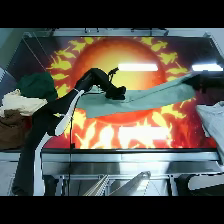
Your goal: Fold the shirts.
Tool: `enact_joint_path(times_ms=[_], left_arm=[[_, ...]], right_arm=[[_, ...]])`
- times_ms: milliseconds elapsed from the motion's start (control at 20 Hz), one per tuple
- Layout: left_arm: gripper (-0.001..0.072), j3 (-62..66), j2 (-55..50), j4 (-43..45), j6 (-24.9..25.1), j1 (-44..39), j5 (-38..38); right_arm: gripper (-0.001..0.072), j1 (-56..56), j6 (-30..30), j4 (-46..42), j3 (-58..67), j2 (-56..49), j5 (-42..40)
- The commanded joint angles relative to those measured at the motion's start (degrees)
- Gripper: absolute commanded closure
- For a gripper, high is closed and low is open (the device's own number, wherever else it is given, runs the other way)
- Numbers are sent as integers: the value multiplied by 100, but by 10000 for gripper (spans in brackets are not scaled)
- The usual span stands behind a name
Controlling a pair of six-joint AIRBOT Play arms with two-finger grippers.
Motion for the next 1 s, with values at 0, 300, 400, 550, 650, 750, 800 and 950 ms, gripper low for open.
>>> enact_joint_path(times_ms=[0,300,400,550,650,750,800,950], left_arm=[[690,129,-22,-857,-37,-337,-483],[684,-155,1832,-1473,876,426,-319],[684,-551,2688,-1456,1029,1113,278],[684,-933,3519,-1456,1172,2096,1167],[684,-1375,3958,-1456,1335,2570,1357],[684,-1827,4304,-1460,1451,2914,1309],[684,-2061,4472,-1460,1517,3071,1316],[684,-2597,4806,-1462,1593,3320,1320]], right_arm=[[693,-129,72,520,446,289,540],[693,1078,479,638,448,503,638],[693,2011,680,612,448,503,256],[693,3683,1016,52,450,374,-1331],[693,4747,1309,-70,472,-28,-2345],[693,5598,1613,-68,643,-636,-3167],[691,5925,1600,46,802,-946,-3541],[153,6363,1246,533,1484,-1628,-3580]])
